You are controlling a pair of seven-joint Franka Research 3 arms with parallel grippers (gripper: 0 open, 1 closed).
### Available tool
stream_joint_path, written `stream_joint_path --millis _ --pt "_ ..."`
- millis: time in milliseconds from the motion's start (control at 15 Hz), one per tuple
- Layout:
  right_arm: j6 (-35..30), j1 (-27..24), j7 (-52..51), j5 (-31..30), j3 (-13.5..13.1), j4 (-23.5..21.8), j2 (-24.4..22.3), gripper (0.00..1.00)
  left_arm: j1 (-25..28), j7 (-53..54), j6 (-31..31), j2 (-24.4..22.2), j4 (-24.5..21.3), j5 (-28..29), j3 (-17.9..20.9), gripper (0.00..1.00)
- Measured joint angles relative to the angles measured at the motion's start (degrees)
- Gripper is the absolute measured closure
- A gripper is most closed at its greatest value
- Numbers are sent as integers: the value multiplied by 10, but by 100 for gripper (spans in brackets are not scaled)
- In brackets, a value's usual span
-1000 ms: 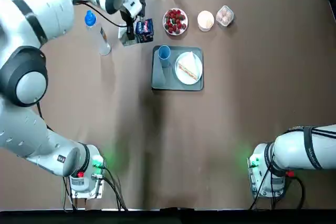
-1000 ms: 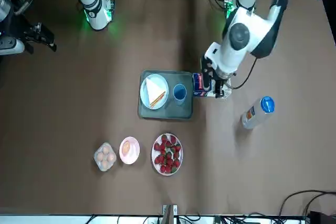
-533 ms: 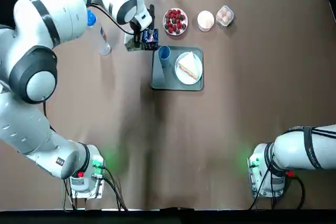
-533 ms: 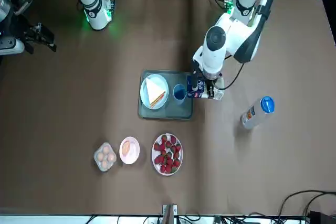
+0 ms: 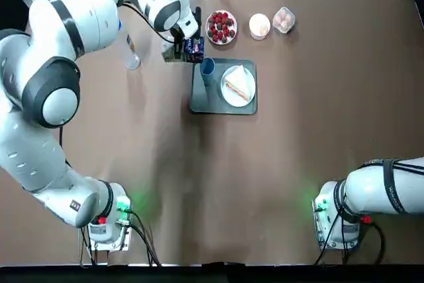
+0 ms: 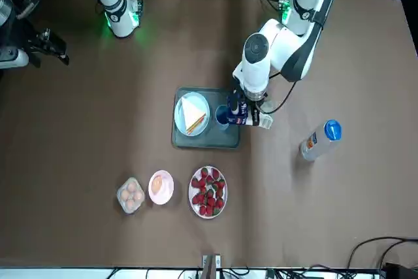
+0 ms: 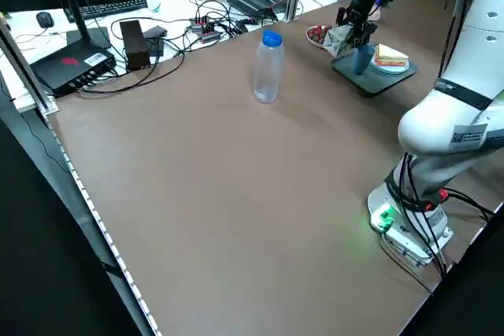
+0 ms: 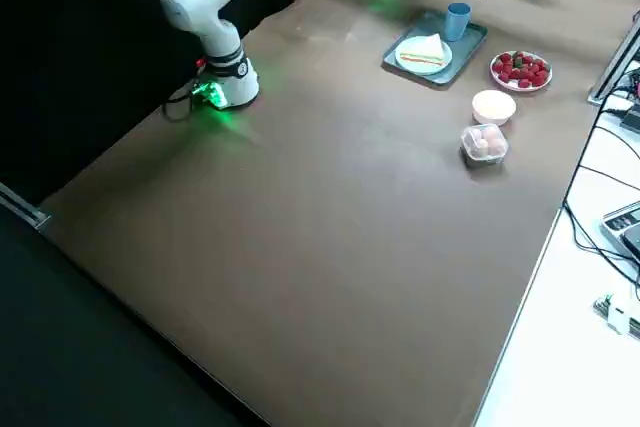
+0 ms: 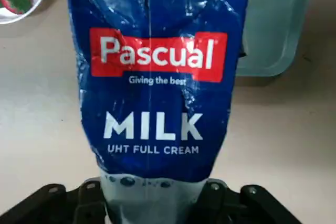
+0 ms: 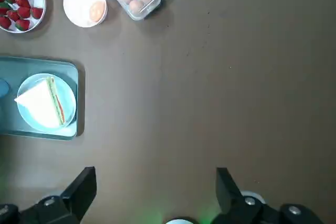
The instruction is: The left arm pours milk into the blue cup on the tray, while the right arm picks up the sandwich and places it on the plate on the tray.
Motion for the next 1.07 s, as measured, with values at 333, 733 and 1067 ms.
stream_joint_path --millis 333,733,1067 --pt "6 0 0 0 0 0 0 0 -4 0 -2 15 11 19 0 52" --pt "11 0 0 0 0 0 0 0 -12 -1 -7 26 18 29 0 52" --pt "12 0 0 0 0 0 0 0 -12 -16 -34 38 46 29 0 52"
